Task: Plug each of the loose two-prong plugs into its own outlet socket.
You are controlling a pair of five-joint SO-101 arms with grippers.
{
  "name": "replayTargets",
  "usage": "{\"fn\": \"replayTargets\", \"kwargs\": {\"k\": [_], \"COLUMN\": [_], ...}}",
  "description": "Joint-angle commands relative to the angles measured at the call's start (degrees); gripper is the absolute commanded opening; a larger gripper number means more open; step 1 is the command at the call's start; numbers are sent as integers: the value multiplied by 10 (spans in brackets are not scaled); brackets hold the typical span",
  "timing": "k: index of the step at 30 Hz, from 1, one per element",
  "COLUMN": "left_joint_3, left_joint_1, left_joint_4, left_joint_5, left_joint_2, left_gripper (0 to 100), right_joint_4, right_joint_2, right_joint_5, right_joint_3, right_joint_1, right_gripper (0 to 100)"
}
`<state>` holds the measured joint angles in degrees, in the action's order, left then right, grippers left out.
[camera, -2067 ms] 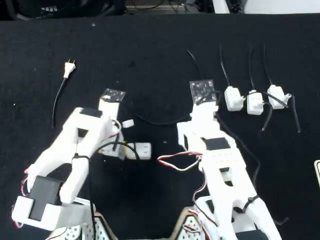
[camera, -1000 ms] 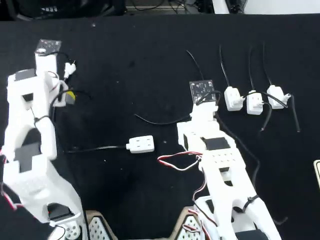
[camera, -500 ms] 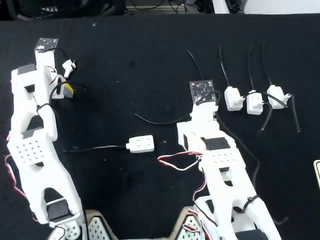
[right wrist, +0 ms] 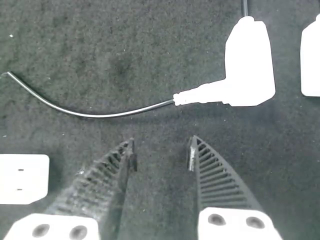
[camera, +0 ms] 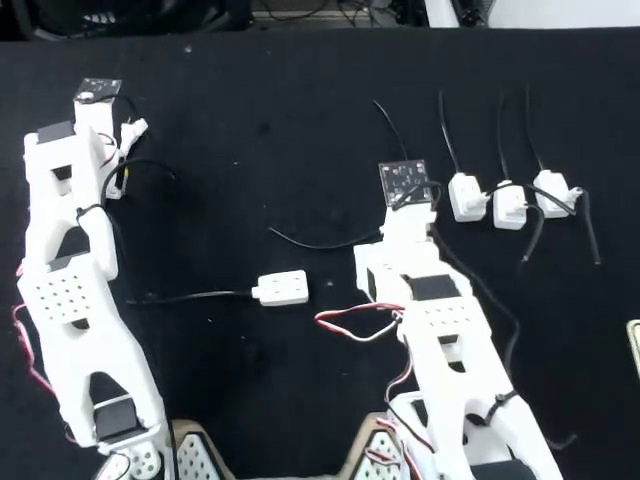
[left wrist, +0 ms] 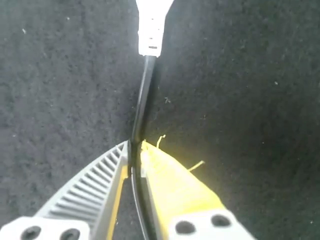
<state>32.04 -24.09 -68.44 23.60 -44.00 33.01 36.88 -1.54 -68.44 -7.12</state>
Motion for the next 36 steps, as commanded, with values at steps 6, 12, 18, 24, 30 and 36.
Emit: {"fn": "replayTargets", "kwargs": {"k": [6, 12, 18, 24, 30, 36], "left_joint_3": [160, 288, 289, 166, -22, -199], "left_joint_1": [3, 35, 47, 74, 137, 204], "left_joint_4": [-195, -326, -325, -325, -320, -262], "left_joint_5": [-19, -70, -102, -114, -113, -113], "left_joint_2": [12, 8, 15, 113, 299, 465], "left_gripper": [29, 29, 29, 29, 30, 30], "right_joint_4": [-4, -4, -4, -4, -4, -4], "right_joint_2": [20, 20, 20, 20, 20, 20], "right_joint_5": [-2, -3, -3, -3, -3, -3], "right_joint_3": [42, 42, 41, 41, 41, 42], "right_joint_1": [9, 10, 10, 10, 11, 11], "right_gripper": [159, 159, 159, 159, 159, 159]}}
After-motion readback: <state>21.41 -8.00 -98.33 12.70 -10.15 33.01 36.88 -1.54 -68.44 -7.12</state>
